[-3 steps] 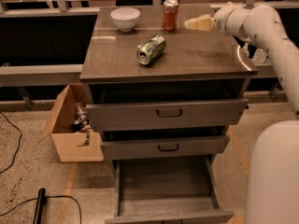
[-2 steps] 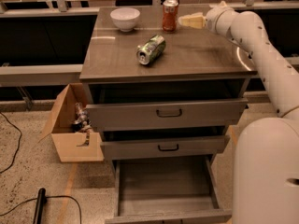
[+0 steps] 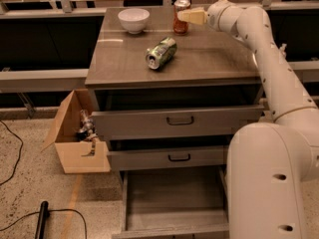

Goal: Place coke can into bottom drawer

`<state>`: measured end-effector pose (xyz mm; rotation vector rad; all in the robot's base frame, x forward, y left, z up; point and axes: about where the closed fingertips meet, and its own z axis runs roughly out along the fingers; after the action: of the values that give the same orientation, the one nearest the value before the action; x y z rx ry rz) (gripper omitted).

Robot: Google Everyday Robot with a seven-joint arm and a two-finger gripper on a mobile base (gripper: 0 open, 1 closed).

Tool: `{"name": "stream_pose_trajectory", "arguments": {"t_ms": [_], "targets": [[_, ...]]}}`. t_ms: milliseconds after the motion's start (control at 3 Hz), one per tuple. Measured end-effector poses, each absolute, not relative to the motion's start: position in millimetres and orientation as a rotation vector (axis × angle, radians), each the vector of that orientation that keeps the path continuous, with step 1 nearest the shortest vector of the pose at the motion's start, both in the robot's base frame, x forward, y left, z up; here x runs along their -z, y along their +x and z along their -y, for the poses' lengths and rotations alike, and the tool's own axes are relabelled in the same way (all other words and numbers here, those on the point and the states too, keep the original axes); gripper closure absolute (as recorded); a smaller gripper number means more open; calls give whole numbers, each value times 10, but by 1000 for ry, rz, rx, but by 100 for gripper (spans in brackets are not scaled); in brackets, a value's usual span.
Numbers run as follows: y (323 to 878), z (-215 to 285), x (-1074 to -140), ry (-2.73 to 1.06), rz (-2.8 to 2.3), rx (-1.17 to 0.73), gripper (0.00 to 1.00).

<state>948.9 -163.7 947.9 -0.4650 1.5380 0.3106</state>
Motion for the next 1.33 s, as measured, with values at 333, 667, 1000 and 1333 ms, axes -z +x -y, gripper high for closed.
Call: {"name": "stream_pose_trajectory", "arguments": {"t_ms": [333,667,1000,1333], "targets": [[9387,1360,-9403,-523,-1579,-422,0],[9463,1110,-9286,-539,-1586,-470,0],[9604,973,-9145,-540,-1593,-468,0],[9729,920,-8995,-526,-1612,-456,0]]}}
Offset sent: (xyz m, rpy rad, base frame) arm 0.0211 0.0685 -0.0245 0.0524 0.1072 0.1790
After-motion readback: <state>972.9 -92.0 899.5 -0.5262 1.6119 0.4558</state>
